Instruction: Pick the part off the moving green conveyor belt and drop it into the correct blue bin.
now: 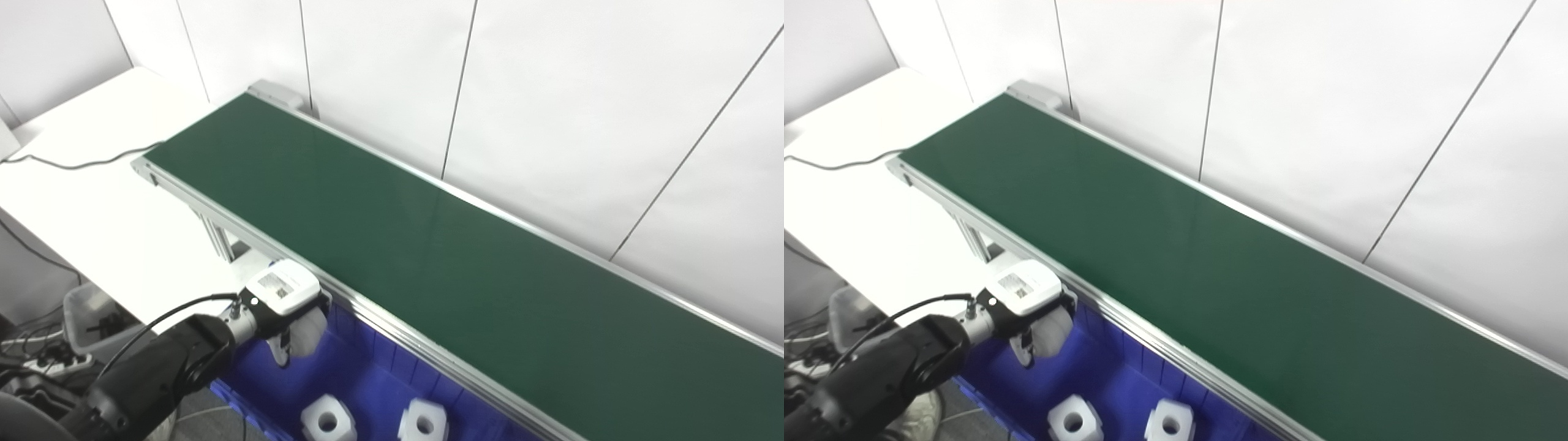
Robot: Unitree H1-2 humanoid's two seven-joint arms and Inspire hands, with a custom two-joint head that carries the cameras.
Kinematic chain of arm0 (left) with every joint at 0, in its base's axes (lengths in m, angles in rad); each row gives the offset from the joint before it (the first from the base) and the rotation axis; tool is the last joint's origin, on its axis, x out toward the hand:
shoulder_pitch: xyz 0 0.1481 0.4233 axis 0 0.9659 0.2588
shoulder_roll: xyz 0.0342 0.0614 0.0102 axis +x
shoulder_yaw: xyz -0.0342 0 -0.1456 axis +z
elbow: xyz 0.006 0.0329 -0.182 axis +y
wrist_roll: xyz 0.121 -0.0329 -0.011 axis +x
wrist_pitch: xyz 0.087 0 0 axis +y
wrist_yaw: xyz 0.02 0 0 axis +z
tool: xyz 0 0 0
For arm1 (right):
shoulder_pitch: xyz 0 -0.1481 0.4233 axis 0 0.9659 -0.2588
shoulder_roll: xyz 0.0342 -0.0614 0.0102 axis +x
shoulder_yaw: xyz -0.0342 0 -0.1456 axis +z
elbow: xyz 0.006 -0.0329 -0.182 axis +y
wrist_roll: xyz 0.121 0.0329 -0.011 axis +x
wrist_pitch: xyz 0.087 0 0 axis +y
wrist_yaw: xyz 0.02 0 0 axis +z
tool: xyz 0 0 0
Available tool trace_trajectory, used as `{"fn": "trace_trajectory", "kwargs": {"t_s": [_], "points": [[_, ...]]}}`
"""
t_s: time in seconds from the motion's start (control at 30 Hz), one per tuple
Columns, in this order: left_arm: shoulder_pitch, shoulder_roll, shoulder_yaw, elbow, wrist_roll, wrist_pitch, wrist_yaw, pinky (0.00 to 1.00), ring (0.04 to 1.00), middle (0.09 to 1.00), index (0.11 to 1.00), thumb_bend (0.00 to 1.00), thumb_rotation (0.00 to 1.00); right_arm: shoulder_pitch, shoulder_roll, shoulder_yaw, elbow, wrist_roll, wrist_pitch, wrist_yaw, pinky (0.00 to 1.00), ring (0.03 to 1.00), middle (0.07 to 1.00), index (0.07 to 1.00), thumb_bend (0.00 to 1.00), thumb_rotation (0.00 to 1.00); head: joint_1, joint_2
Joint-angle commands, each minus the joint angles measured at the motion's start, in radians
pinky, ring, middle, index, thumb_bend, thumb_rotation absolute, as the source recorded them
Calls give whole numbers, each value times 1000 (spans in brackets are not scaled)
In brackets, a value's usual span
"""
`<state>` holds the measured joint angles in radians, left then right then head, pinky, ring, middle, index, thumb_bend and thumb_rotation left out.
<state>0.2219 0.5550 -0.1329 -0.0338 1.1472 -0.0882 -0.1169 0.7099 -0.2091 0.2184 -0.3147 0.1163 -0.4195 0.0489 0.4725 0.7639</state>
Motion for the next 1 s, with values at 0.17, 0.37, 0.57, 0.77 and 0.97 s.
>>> {"fn": "trace_trajectory", "kwargs": {"t_s": [0.17, 0.37, 0.57, 0.77, 0.97], "points": [[-5, 95, -39, -151, -67, -6, -191, 786, 766, 780, 821, 994, 501, 32, 9, -20, -30, 9, -39, 32, 1000, 1000, 1000, 1000, 989, 978, -3, 9], [15, 136, -26, -229, -196, -31, -256, 766, 794, 810, 827, 1000, 530, 35, 9, -27, -38, 4, -32, 41, 1000, 1000, 1000, 1000, 992, 993, -4, 13], [66, 167, 21, -339, -303, -48, -278, 717, 784, 822, 820, 1000, 580, 37, 15, -32, -44, 2, -27, 48, 1000, 1000, 1000, 1000, 1000, 999, -7, 20], [144, 137, 102, -464, -620, -151, -212, 643, 739, 783, 781, 1000, 607, 38, 28, -32, -60, -13, -11, 48, 1000, 1000, 1000, 1000, 1000, 1000, -67, 42], [248, 20, 98, -690, -1132, 28, -218, 729, 864, 903, 887, 978, 664, 53, 78, -20, -87, -89, -2, 27, 1000, 1000, 1000, 1000, 995, 1000, -253, 96]]}}
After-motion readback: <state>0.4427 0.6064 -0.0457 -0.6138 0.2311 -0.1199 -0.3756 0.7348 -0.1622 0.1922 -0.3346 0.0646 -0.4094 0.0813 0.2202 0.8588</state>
